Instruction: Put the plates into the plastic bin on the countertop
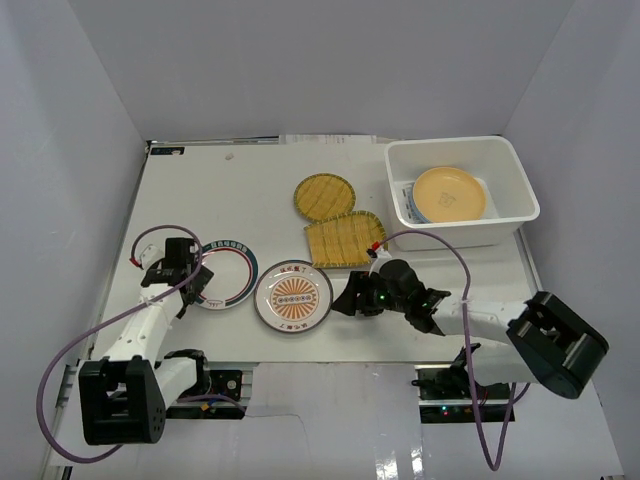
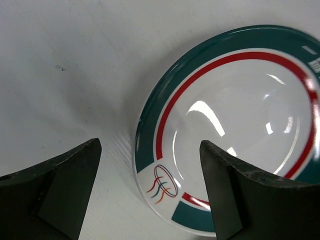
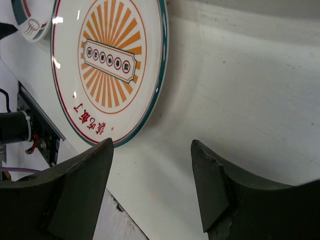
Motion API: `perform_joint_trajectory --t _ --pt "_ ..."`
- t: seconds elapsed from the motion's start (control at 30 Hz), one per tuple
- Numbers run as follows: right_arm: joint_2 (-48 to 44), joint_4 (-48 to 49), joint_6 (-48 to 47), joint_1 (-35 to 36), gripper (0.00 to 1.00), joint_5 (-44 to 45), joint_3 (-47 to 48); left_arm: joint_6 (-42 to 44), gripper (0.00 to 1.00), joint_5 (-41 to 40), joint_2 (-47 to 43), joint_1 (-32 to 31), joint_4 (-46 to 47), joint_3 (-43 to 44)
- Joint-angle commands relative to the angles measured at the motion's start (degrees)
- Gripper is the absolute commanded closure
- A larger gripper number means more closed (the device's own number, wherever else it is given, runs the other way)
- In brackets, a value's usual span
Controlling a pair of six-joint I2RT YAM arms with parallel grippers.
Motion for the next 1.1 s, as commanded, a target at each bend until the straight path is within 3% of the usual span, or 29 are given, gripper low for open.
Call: perform_joint_trajectory --t 0.0,0.13,0.17,0.23,0.3,0.43,0.6,0.63,0.73,0.77,0.83,0.93,1.07 --pt "5.73 8.33 3.35 1.12 0.32 3.24 2.91 -3.81 0.10 0.33 1.94 -0.20 3.96 -4.02" --pt "14.69 19.03 10.19 1.12 0.46 3.50 2.38 -5.58 0.12 3.06 4.05 -0.12 9.77 -8.07" --pt "16.11 20.46 11.08 1.21 0.56 3.94 2.73 -6.10 0.14 3.24 4.41 -0.12 11.00 -8.94" --pt "19.97 23.96 13.89 1.21 0.67 3.24 3.43 -6.37 0.16 3.06 5.20 -0.12 11.88 -9.48" --pt "21.30 26.52 15.39 1.38 0.80 2.02 3.09 -6.63 0.19 2.28 5.38 -0.12 11.98 -10.01" --pt "19.04 30.05 17.16 2.08 0.92 -0.44 0.72 -7.94 0.27 1.57 3.36 -0.12 13.47 -11.15" --pt "7.80 23.93 16.02 6.82 0.92 -0.46 -1.84 -9.00 0.45 1.31 1.16 -0.12 16.72 -13.70" --pt "2.90 21.99 15.58 8.05 0.92 0.42 -1.66 -9.44 0.57 1.04 0.37 -0.20 17.24 -14.40" --pt "-7.23 13.29 10.93 8.68 0.92 3.67 1.93 -9.62 0.76 0.34 -0.95 -0.12 18.82 -15.89" --pt "-9.52 10.65 9.09 8.59 0.92 5.42 3.68 -9.62 0.88 0.16 -1.91 -0.20 19.18 -16.25" --pt "-15.50 3.36 2.24 7.54 0.92 11.04 9.57 -9.62 0.99 -0.36 -2.79 -0.03 19.97 -17.21" --pt "-18.77 -3.07 -3.21 0.44 0.92 10.28 17.90 -9.01 1.00 -0.89 -5.08 0.06 19.71 -17.30" --pt "-18.42 -7.73 -5.51 -21.17 0.92 3.16 26.53 -6.64 1.00 1.29 -11.31 0.06 17.43 -15.20"
